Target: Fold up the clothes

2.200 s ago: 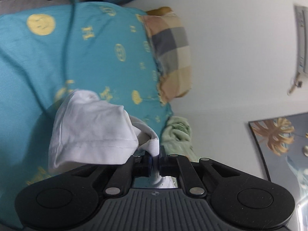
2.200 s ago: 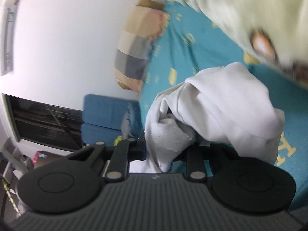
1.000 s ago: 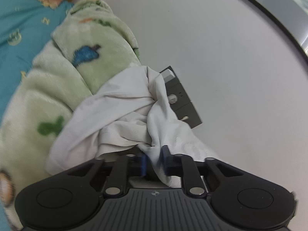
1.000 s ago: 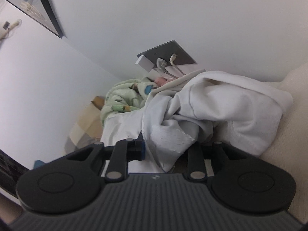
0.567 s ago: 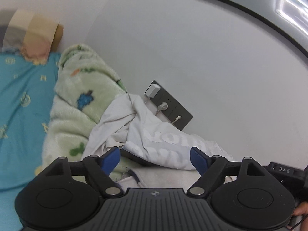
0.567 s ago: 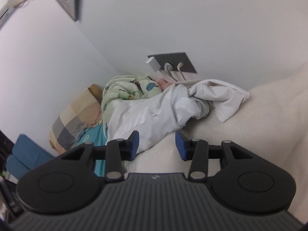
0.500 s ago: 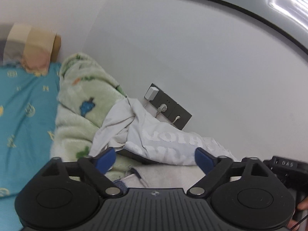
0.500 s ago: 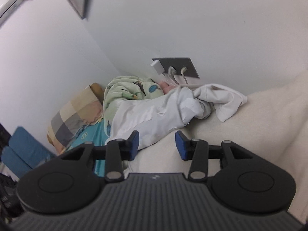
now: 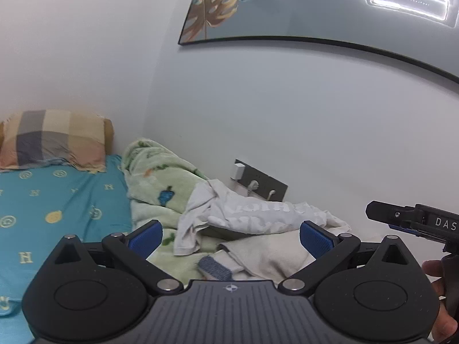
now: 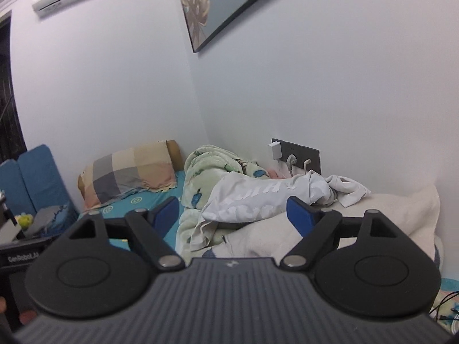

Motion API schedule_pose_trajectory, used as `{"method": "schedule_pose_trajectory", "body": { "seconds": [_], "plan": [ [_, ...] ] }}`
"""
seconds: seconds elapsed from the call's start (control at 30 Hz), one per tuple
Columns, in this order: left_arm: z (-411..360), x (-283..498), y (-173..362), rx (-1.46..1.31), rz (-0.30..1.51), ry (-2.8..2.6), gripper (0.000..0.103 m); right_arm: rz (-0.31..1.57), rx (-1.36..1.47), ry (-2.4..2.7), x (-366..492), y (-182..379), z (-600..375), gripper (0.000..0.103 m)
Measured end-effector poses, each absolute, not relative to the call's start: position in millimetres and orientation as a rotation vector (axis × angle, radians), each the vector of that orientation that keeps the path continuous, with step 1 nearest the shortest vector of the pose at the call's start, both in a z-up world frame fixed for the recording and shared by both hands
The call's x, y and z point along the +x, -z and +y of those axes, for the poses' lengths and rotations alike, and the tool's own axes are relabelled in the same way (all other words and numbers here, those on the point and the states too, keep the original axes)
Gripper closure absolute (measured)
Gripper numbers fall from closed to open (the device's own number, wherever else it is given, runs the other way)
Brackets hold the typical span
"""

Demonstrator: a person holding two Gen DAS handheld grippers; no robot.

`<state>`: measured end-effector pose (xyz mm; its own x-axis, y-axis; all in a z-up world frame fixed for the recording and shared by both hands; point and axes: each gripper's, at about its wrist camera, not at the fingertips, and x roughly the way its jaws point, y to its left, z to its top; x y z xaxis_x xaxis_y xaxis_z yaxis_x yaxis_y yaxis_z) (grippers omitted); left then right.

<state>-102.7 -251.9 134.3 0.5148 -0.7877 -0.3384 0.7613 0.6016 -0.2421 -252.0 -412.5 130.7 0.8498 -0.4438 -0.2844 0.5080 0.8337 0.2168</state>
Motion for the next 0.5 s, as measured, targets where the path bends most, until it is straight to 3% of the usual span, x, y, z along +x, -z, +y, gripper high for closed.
{"method": "schedule_pose_trajectory", "body": {
  "seconds": [0.5],
  "plan": [
    [-199.1,-165.8,-137.1,0.05,0.337,0.839,0.0,0.259,0.164,0.587,-267.7,-112.0,-362.2,0.019]
  ]
}}
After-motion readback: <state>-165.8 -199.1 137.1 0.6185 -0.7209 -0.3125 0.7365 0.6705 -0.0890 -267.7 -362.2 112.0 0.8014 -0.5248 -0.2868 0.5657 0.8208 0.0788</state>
